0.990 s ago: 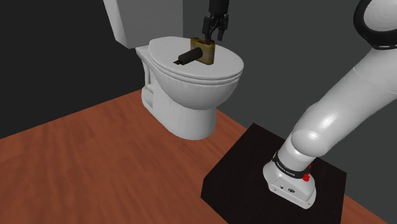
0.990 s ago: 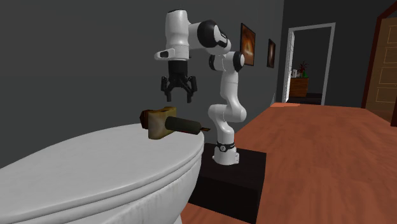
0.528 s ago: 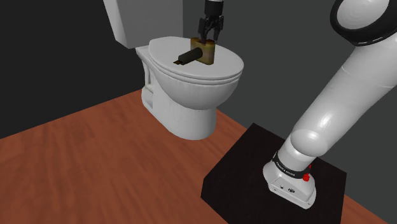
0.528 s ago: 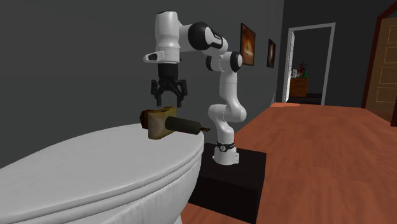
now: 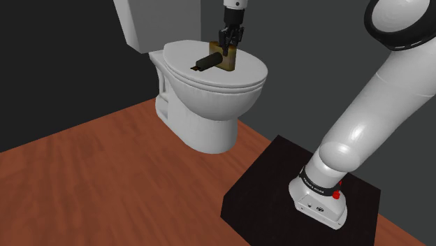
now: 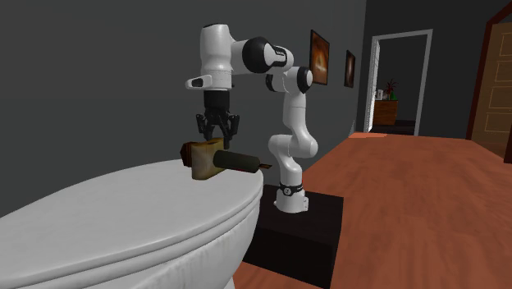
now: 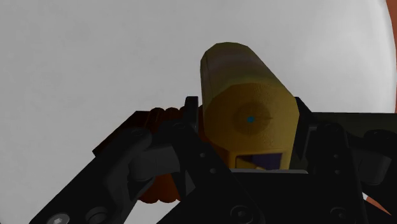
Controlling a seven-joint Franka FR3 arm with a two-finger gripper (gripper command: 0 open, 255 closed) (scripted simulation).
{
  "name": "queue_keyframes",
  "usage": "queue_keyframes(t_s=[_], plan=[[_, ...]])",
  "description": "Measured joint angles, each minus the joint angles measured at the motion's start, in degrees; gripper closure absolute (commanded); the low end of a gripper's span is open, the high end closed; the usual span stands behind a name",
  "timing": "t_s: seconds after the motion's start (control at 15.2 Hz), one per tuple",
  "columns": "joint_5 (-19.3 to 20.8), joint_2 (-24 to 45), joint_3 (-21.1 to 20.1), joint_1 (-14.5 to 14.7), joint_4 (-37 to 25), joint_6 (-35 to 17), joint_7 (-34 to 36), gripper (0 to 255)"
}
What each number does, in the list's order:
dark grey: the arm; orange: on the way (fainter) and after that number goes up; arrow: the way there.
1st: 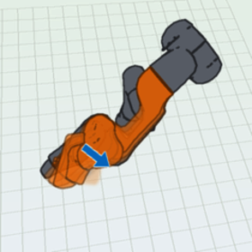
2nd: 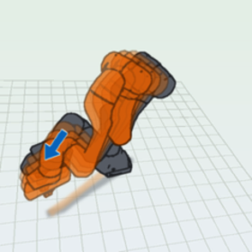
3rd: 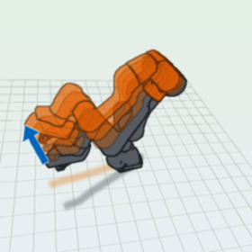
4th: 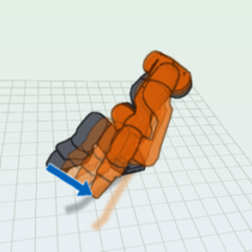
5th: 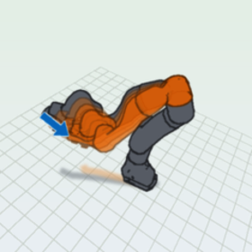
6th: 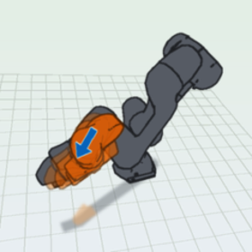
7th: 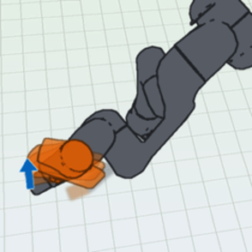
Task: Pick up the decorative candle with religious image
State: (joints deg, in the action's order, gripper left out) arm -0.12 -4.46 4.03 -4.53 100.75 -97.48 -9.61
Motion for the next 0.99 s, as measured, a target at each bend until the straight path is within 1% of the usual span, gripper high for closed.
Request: queue_keyframes(t_s=[0.53, 0.99], plan=[[0.01, 0.09, -0.01, 0.01, -0.35, 0.31, 0.05, 255], [-0.07, 1.28, 0.03, -0.01, -6.61, 5.42, -0.03, 255]])
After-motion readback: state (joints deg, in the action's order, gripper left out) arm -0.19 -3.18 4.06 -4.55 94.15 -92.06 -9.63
